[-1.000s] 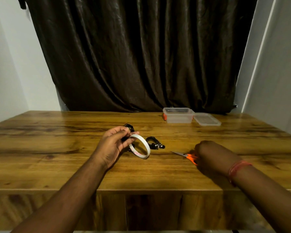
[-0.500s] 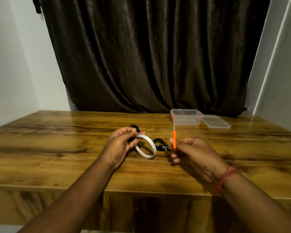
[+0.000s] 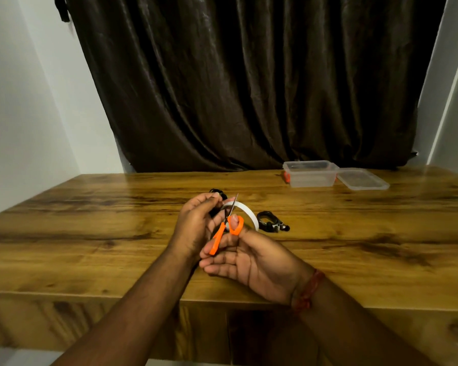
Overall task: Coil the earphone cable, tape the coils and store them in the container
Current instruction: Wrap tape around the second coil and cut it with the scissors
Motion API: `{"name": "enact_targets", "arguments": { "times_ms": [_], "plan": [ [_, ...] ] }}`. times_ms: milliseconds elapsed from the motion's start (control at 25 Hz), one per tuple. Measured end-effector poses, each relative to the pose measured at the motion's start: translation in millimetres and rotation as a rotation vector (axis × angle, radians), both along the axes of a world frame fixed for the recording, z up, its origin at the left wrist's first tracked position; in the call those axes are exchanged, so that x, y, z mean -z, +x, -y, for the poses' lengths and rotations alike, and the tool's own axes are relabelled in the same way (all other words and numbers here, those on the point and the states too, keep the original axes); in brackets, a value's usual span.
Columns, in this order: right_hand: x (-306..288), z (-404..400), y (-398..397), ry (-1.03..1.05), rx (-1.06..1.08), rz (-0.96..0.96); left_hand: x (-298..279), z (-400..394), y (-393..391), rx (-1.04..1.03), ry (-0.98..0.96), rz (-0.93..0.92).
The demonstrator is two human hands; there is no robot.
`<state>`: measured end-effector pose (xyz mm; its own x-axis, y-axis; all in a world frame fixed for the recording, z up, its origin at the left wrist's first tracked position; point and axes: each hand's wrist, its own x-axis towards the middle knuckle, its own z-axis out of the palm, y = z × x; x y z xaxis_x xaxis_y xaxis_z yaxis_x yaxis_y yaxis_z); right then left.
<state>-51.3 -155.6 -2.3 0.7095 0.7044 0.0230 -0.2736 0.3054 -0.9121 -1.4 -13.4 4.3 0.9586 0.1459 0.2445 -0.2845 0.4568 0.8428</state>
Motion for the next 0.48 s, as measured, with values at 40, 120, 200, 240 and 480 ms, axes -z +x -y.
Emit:
{"name": "enact_targets", "arguments": {
  "times_ms": [40, 120, 200, 240, 480],
  "plan": [
    [0.3, -0.8, 1.0, 0.008, 0.002, -0.004, -0.6, 0.0, -1.0, 0.016, 0.003, -0.001],
    [1.5, -2.3, 1.9, 0.023, 0.011, -0.01, -1.7, 0.0, -2.5, 0.038, 0.018, -0.01],
    [3.1, -3.1, 2.7, 0.036, 0.039, -0.01, -3.1, -0.6, -4.2, 0.039, 0.031, -0.024],
    [3.9, -2.8, 3.4, 0.042, 0.052, -0.011, -3.2, -0.8, -4.5, 0.037, 0.034, -0.03],
    [6.5, 0.3, 1.0, 0.075, 0.03, -0.019, -2.1, -1.6, -4.9, 0.04, 0.03, -0.038]
  ]
}}
